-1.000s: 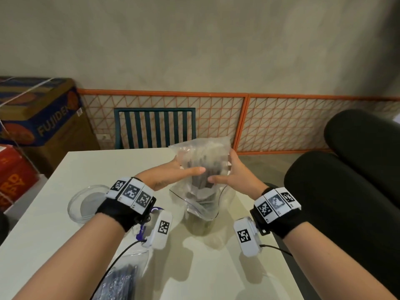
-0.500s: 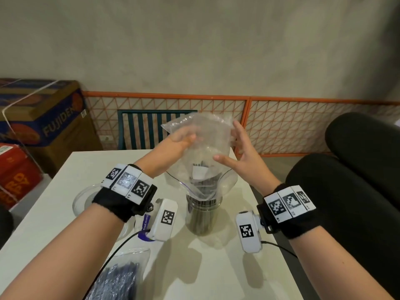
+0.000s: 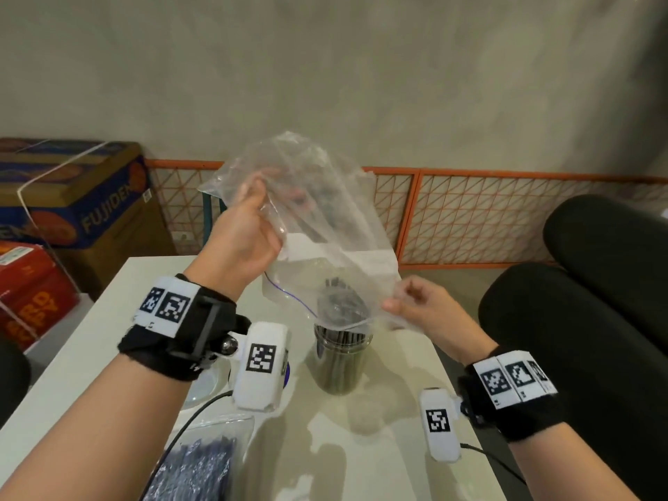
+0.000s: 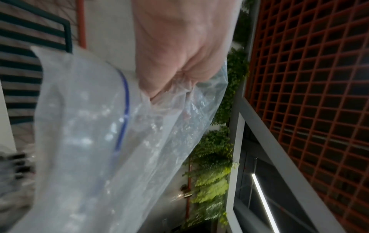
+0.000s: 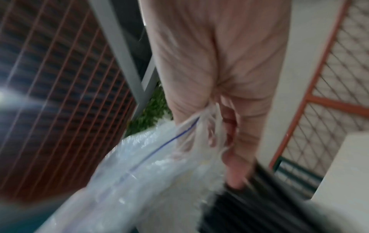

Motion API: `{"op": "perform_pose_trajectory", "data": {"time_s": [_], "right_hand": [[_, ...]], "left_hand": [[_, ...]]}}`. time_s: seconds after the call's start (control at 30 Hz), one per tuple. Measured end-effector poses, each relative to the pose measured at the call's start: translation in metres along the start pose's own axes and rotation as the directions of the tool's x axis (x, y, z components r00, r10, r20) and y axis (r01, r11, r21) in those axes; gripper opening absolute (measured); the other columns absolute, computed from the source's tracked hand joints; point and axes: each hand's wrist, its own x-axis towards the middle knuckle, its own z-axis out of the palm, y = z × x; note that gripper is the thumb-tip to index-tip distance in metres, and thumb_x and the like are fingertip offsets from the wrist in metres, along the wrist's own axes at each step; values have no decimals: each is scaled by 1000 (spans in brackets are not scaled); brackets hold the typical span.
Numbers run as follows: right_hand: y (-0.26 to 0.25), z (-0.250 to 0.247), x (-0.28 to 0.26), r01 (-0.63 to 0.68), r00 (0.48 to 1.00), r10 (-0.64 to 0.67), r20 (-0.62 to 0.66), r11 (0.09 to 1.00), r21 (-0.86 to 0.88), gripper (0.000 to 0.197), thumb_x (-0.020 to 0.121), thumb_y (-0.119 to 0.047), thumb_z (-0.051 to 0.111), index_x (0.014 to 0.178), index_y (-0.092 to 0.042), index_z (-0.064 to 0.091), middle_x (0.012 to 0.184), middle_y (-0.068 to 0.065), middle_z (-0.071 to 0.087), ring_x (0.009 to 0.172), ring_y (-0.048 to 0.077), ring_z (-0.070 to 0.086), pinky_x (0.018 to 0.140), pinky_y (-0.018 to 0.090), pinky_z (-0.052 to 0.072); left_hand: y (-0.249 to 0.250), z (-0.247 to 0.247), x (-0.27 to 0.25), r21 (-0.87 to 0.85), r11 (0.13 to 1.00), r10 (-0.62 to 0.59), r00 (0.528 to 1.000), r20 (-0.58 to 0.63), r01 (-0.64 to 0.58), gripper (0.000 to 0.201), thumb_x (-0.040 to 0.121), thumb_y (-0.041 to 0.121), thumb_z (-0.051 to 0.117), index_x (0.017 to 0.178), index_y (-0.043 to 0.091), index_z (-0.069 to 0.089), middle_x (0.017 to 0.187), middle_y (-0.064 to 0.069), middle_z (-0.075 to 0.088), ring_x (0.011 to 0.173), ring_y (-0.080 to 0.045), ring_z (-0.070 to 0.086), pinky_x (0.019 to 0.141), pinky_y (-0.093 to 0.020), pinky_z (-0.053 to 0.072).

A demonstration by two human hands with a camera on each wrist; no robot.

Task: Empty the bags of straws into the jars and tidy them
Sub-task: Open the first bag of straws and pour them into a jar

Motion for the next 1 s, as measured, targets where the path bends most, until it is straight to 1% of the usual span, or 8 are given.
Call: {"op": "perform_pose_trajectory", "data": {"time_s": [0.07, 0.2, 0.3, 0.4, 0.5, 0.7, 0.87, 1.0], "right_hand": [[2, -2, -6, -53, 998, 57, 8, 964, -261, 42, 62, -55, 71, 81, -20, 56, 80, -3, 56, 73, 12, 53, 70, 25, 46], [-47, -8, -17, 82, 980, -143, -136, 921, -380, 100, 59, -52, 74, 142, -27, 24, 138, -4, 31, 123, 8, 35, 100, 20, 32], [-84, 2, -19, 267, 898, -400, -180, 823, -501, 119, 52, -62, 72, 146, -35, 5, 150, 1, 12, 136, 12, 17, 111, 32, 20], [-98, 12, -12, 230, 890, -432, -150, 706, -670, 88, 64, -56, 71, 139, -36, 30, 141, 3, 33, 132, 20, 32, 109, 47, 31], [-97, 16, -8, 257, 931, -358, -67, 777, -574, 19, 85, -36, 62, 94, -20, 63, 85, -3, 63, 80, 9, 57, 75, 27, 43], [-96, -2, -6, 301, 901, -423, -95, 769, -564, 17, 88, -31, 60, 71, -31, 57, 61, -10, 54, 54, 2, 49, 53, 10, 36], [-84, -6, 0, 261, 892, -427, -150, 756, -600, 13, 88, -33, 60, 88, -22, 67, 67, 2, 60, 60, 16, 50, 55, 24, 38], [-84, -8, 4, 220, 901, -396, -176, 768, -601, 20, 88, -32, 59, 96, -17, 69, 70, -9, 59, 62, 4, 49, 58, 18, 35]], "left_hand": [[-3, -1, -7, 77, 997, -22, 999, 28, 20, 36, 103, 28, 23, 95, 22, 58, 76, -4, 72, 82, -20, 72, 75, -28, 57], [-8, 6, -23, 296, 954, -104, 979, 177, 48, 36, 101, 37, 26, 101, 26, 60, 84, -7, 70, 95, -34, 62, 85, -48, 46], [-6, 21, -35, 546, 838, -186, 947, 261, 14, 34, 98, 47, 28, 103, 35, 59, 99, -7, 71, 93, -28, 61, 66, -30, 48], [-6, 32, -46, 653, 757, -254, 912, 321, -19, 31, 97, 48, 31, 113, 38, 56, 110, 2, 69, 100, -16, 67, 63, -26, 44], [-19, 28, -56, 649, 758, -247, 890, 383, -69, 46, 87, 38, 60, 129, 38, 43, 117, 7, 65, 100, -6, 67, 75, -25, 53], [-86, -36, -91, 776, 630, -265, 948, 178, 30, 26, 79, 35, 70, 103, 27, 64, 100, 7, 72, 96, -8, 67, 97, -41, 49], [-108, -65, -109, 777, 623, -182, 983, 38, 85, 23, 69, 47, 67, 68, 26, 58, 67, 9, 60, 68, -11, 53, 70, -29, 42], [-118, -79, -122, 796, 577, -178, 979, -95, 182, 43, 69, 42, 75, 61, 13, 44, 58, 2, 41, 57, -14, 38, 49, -24, 36]]}}
